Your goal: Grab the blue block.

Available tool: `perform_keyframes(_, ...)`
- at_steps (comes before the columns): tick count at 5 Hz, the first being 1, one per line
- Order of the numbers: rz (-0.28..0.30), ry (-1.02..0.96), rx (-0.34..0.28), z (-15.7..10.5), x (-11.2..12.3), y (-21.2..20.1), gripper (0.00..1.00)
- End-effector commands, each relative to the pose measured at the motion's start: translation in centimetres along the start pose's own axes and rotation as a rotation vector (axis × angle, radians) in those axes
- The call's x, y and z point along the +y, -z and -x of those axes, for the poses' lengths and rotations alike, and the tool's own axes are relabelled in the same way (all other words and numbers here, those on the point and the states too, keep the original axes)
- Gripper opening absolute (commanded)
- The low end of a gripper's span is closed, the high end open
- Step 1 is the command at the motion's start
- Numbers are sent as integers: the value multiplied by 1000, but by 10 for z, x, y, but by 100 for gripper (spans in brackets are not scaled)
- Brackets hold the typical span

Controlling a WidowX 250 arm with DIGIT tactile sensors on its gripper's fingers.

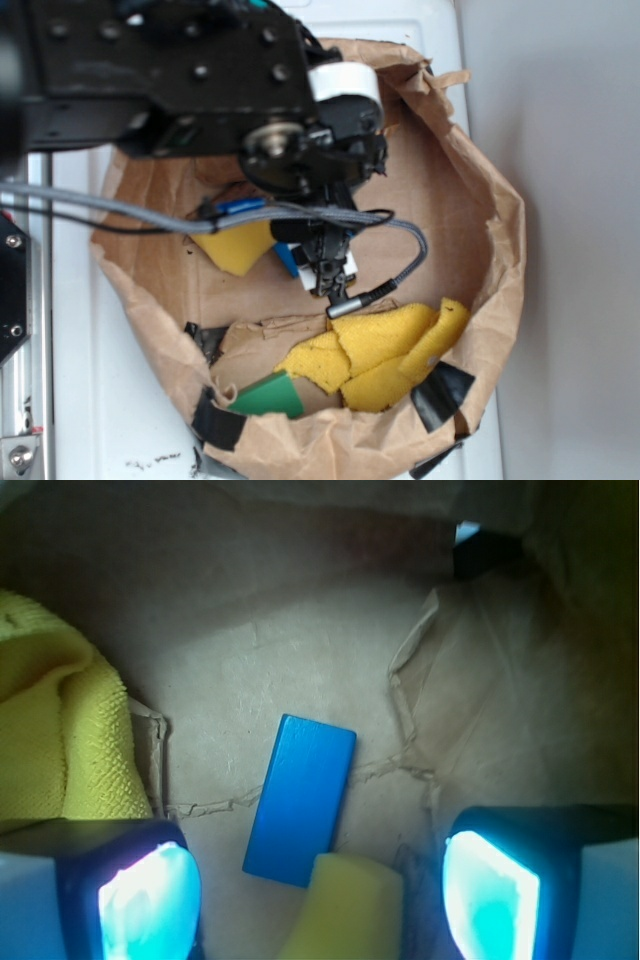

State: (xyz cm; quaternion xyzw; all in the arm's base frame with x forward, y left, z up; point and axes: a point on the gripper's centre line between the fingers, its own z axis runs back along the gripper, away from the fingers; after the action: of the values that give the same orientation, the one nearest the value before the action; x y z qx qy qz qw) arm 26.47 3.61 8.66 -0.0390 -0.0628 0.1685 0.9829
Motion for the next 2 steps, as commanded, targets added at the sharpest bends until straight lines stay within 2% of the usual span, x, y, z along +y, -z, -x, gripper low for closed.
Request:
perform_keyframes(1, 58, -79, -70, -22, 1, 10, 100)
perform_keyframes(2, 70, -83, -93, -30, -7, 30, 100)
